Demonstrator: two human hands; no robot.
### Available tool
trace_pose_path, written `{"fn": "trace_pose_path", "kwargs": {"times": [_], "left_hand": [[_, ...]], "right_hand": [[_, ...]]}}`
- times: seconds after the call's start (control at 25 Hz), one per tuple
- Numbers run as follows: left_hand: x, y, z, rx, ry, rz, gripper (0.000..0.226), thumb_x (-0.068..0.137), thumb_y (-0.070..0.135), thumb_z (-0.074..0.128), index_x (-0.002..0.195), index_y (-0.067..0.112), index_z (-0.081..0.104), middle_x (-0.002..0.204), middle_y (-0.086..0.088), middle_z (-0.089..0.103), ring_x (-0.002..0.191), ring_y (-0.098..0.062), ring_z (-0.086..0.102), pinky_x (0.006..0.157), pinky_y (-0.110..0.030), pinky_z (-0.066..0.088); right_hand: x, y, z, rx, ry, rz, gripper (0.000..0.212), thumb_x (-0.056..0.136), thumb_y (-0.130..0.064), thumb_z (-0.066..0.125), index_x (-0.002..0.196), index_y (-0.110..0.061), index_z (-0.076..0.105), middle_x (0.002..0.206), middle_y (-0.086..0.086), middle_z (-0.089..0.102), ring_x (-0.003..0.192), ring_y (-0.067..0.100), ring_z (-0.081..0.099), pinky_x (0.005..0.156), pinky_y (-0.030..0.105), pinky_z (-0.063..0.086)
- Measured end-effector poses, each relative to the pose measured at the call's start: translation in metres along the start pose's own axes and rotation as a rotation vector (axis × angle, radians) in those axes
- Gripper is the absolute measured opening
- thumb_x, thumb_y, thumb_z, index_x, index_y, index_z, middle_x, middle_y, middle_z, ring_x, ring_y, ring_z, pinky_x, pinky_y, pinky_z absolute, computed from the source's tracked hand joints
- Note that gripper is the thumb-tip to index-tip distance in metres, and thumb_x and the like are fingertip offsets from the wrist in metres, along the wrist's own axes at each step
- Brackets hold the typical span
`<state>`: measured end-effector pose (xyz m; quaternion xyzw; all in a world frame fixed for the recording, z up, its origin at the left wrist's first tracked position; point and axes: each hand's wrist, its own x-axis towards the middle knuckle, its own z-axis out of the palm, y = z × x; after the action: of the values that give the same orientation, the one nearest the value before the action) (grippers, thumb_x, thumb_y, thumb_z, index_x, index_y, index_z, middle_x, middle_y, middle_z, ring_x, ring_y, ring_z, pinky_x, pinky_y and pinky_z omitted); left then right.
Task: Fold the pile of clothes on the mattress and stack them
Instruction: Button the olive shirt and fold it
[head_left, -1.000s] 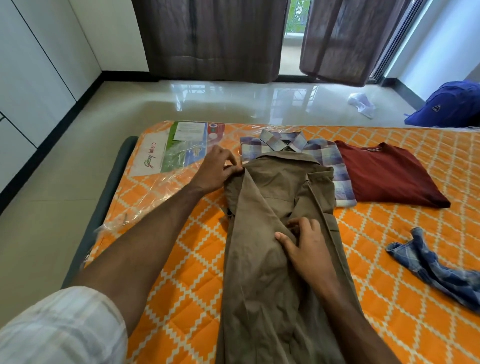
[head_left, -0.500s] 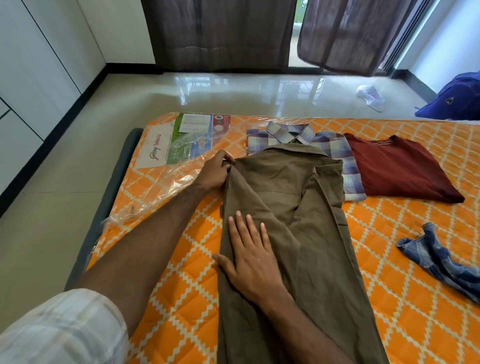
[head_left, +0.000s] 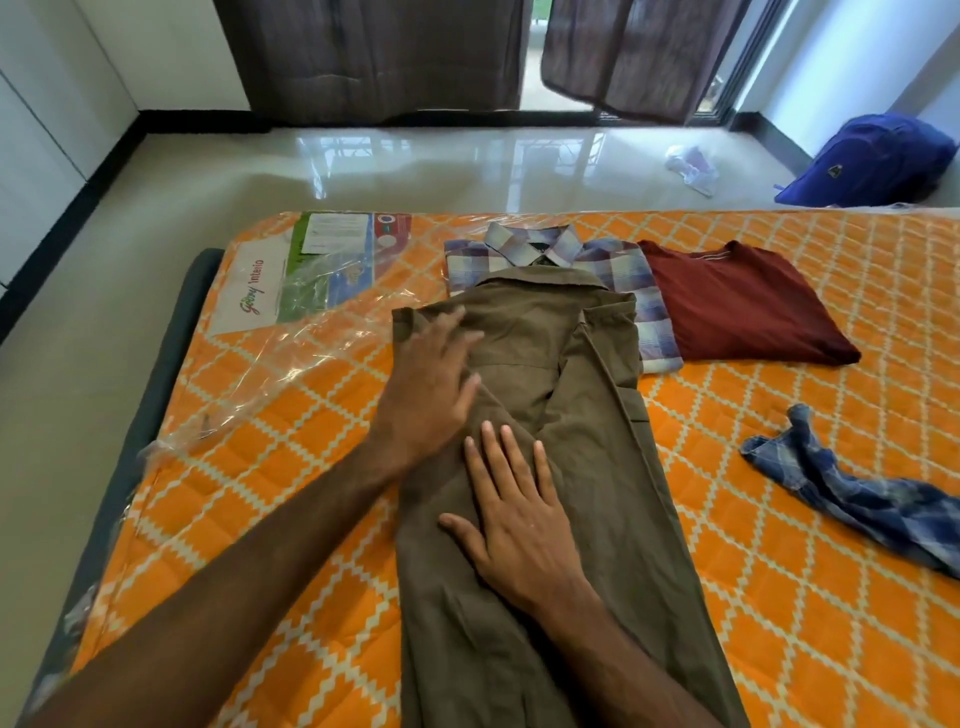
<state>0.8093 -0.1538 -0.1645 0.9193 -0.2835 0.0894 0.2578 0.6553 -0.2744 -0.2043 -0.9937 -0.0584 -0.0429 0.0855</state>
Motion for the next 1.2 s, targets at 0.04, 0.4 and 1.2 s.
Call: {"fn": "trace_pose_path", "kwargs": {"times": [0.04, 0.4, 1.2], "left_hand": [[-0.014, 0.007, 0.011, 0.055, -0.180, -0.001, 0.058, 0.103, 0.042, 0.043, 0.155, 0.020, 0.033, 0.167, -0.004, 0.015, 0.154, -0.021, 0.009, 0.123, -0.042, 0.007], [-0.039, -0.004, 0.047, 0.264, -0.255, -0.002, 0.083, 0.093, 0.074, 0.006, 0.161, 0.027, -0.004, 0.168, -0.001, -0.013, 0.155, -0.020, -0.010, 0.125, -0.042, -0.003], [0.106, 0.114, 0.080, -0.571, -0.206, -0.551, 0.030, 0.091, 0.036, 0.072, 0.106, 0.011, 0.066, 0.103, -0.009, 0.069, 0.097, -0.025, 0.065, 0.092, -0.046, 0.055]], "right_hand": [[-0.002, 0.002, 0.004, -0.009, -0.025, 0.004, 0.079, 0.102, -0.069, 0.018, 0.160, -0.015, 0.025, 0.169, 0.008, 0.011, 0.157, 0.020, -0.002, 0.125, 0.051, 0.007], [-0.032, 0.037, -0.009, -0.006, -0.070, 0.074, 0.076, 0.100, -0.072, 0.014, 0.162, -0.030, 0.014, 0.170, 0.000, 0.008, 0.157, 0.019, 0.000, 0.123, 0.049, 0.002], [-0.055, 0.151, -0.060, 0.502, -0.028, 0.656, 0.029, 0.098, -0.051, 0.056, 0.106, -0.025, 0.046, 0.100, -0.004, 0.067, 0.088, 0.020, 0.065, 0.066, 0.033, 0.047]]}}
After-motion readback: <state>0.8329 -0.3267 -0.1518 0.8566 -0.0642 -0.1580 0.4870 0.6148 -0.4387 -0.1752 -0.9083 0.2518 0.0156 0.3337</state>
